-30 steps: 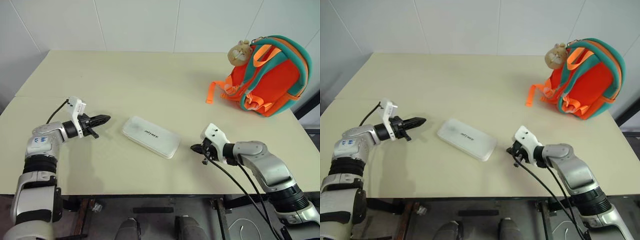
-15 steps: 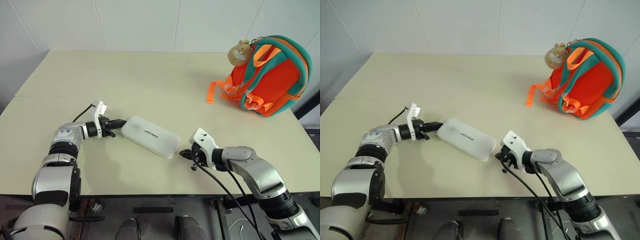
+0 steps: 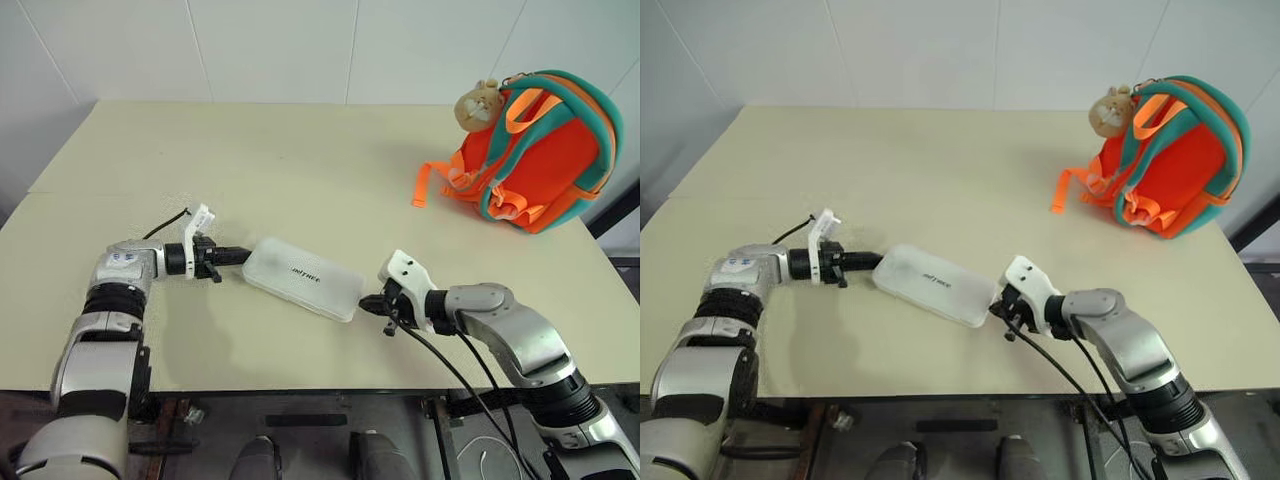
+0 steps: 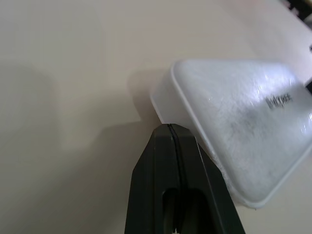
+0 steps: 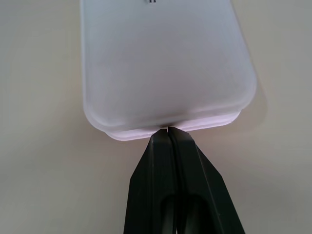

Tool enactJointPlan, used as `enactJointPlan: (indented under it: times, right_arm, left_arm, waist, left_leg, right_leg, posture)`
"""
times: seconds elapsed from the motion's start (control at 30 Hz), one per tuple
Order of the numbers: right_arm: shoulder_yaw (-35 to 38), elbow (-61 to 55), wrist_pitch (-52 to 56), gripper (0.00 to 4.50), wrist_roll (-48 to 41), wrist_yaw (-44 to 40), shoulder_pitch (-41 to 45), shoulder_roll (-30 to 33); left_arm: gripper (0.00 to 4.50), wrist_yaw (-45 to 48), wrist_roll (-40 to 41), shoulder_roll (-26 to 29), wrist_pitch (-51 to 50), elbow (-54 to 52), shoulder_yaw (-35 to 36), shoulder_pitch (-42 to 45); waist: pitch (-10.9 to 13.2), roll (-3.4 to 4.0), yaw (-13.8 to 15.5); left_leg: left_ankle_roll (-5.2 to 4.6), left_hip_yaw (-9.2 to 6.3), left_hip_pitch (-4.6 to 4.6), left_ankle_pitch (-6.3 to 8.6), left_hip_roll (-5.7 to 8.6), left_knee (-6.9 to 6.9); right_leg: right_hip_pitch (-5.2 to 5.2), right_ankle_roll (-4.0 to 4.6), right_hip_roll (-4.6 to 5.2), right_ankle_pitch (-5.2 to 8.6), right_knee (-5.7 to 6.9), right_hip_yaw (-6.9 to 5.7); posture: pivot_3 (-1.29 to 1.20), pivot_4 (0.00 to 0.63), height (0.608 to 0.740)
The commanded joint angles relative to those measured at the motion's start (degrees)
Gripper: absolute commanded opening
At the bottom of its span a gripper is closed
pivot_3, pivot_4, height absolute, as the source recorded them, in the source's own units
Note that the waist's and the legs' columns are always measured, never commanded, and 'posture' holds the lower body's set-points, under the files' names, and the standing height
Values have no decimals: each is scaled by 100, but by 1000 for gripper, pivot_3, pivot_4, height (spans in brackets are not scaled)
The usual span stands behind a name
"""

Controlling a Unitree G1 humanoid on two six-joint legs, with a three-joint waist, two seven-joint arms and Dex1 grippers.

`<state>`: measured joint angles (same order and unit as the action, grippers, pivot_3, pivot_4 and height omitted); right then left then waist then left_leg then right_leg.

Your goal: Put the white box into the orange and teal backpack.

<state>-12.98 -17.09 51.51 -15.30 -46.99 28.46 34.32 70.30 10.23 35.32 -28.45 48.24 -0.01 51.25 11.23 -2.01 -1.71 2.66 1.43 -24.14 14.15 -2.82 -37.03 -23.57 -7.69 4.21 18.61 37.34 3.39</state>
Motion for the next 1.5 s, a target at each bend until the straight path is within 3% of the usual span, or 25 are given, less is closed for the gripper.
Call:
enactJointPlan:
  times: [0.03,0.27,0.57,1.5]
  right_arm:
    - [62,-155,-241,31,-274,-298,261,-30]
    - [34,15,-328,31,-259,-781,404,314]
    - [-58,165,-420,31,-231,-1088,422,500]
    - [-141,187,-547,31,-104,-1215,178,635]
  left_arm:
    - [0,399,201,-62,-605,-1134,-285,-322]
    - [0,335,334,191,-1483,-2631,-432,-1041]
    - [0,249,518,332,-2091,-3594,-430,-1399]
    - [0,-193,938,500,-2796,-4623,-298,-1977]
  waist:
    - [0,0,10]
    - [0,0,11]
    - [0,0,7]
    - [0,0,12]
  left_leg:
    - [0,-1,0,0,-1,-1]
    - [0,-1,0,0,0,-8]
    - [0,-3,2,0,0,-7]
    - [0,-4,2,0,0,-8]
  right_leg:
    - [0,0,-1,0,0,0]
    - [2,1,0,0,2,3]
    - [4,2,0,1,0,3]
    - [5,4,0,2,-1,4]
  posture:
    - [0,150,740]
    - [0,150,740]
    - [0,150,740]
    - [0,150,740]
